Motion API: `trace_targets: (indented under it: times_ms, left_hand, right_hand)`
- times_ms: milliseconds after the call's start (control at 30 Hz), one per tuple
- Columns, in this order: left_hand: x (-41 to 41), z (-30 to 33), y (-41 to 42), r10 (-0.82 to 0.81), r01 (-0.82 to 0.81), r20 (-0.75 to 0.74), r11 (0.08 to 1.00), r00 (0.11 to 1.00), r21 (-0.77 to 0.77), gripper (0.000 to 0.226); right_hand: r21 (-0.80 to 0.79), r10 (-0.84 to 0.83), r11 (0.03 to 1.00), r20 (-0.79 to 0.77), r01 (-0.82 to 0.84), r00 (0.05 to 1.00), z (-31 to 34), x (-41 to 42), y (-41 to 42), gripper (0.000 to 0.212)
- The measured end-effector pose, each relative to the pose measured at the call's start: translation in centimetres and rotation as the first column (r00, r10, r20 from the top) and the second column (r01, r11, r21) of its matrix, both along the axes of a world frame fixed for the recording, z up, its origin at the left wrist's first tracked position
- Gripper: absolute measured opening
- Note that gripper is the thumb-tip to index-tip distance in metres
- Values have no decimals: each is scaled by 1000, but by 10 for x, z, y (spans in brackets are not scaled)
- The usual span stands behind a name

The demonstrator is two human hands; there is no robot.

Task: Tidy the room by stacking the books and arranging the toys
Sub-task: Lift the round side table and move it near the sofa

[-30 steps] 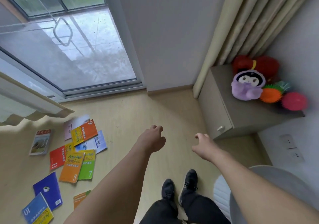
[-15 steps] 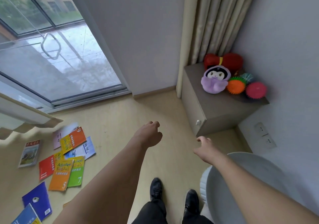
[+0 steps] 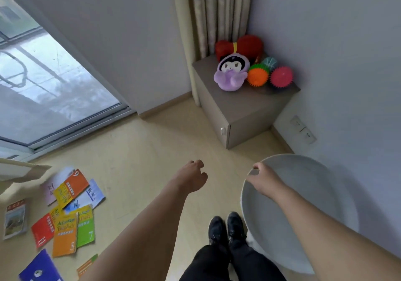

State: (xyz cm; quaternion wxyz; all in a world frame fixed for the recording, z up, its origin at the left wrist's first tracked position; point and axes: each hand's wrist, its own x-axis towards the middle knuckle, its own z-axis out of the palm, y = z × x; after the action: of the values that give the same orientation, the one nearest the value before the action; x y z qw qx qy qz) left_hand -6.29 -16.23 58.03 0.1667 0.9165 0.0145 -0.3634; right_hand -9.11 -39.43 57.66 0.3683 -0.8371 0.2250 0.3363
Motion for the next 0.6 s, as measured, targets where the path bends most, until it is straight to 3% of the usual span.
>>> trace_targets:
  times_ms: [133, 233, 367, 467, 600]
  left_hand:
    - [-5, -39, -34, 124, -130, -98, 990, 987, -56, 49]
    - [-20, -64, -76, 283, -315, -194, 935, 939, -164, 45]
    - [-40, -109, -128, 436, -510, -319, 837, 841, -199, 27]
    - [-57, -149, -148, 520, -603, -394, 789, 758, -117, 4]
    - [-75, -201, -164, 588, -648, -420, 761, 692, -2, 14]
  right_hand:
    - [54, -222, 973, -35, 224, 974, -33, -19, -24, 51]
    - [160, -517, 828, -153, 537, 842, -61, -35, -39, 32]
    - [146, -817, 439, -345, 887, 461, -103, -50, -65, 10]
    - [81, -857, 145, -487, 986, 166, -141, -78, -80, 5]
    - [-48, -799, -90, -593, 995, -101, -194, -124, -88, 17]
